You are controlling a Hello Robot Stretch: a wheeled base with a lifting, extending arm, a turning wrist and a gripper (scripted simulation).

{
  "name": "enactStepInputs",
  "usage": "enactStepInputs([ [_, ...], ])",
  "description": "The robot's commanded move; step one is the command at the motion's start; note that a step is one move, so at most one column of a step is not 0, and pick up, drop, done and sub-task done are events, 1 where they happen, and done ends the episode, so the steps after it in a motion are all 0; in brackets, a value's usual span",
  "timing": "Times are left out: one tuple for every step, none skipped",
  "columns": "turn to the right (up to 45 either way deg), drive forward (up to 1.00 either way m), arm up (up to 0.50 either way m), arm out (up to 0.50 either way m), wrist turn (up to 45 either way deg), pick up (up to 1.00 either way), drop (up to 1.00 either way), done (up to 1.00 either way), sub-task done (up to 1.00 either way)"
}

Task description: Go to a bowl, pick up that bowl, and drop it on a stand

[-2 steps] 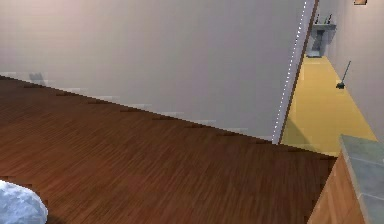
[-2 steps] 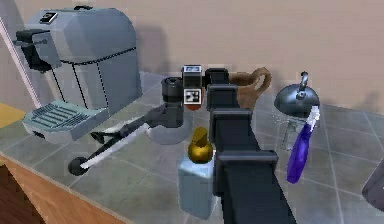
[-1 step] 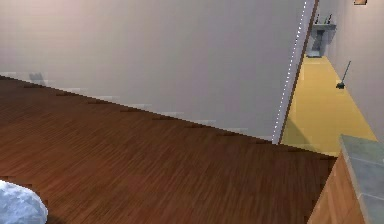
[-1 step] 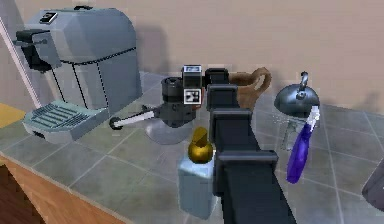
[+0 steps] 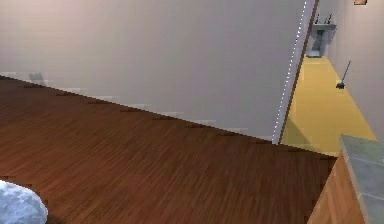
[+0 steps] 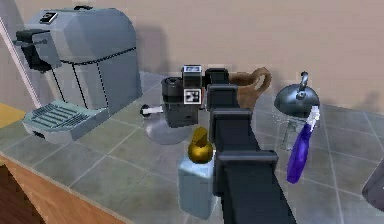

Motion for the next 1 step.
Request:
enactStepInputs([
  [0.0, 0.00, -0.12, 0.00, 0.0, 0.00, 0.00, 0.00, 0.00],
])
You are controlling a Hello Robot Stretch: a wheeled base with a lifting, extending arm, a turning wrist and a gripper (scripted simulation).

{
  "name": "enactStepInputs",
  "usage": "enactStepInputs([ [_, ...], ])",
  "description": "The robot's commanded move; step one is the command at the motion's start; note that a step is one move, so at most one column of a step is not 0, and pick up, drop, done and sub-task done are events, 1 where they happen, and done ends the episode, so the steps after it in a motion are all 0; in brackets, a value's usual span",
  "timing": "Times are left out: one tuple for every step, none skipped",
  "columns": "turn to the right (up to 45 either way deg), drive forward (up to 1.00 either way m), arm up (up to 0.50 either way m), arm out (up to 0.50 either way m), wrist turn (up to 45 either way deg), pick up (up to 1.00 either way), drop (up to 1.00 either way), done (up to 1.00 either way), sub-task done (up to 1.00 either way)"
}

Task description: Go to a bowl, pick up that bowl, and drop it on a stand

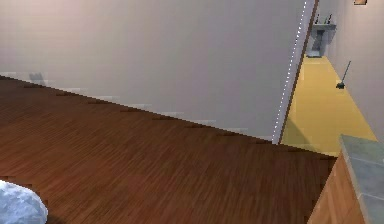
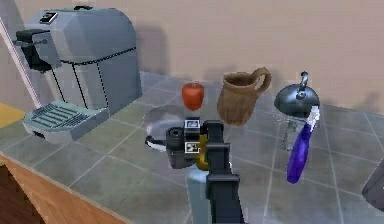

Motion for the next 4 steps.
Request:
enactStepInputs([
  [0.0, 0.00, 0.00, 0.00, 0.0, 1.00, 0.00, 0.00, 0.00],
  [0.0, 0.00, 0.10, 0.00, 0.0, 0.00, 0.00, 0.00, 0.00],
  [0.0, 0.00, 0.02, 0.00, 0.0, 0.00, 0.00, 0.00, 0.00],
  [0.0, 0.00, 0.00, 0.00, -45.0, 0.00, 0.00, 0.00, 0.00],
])
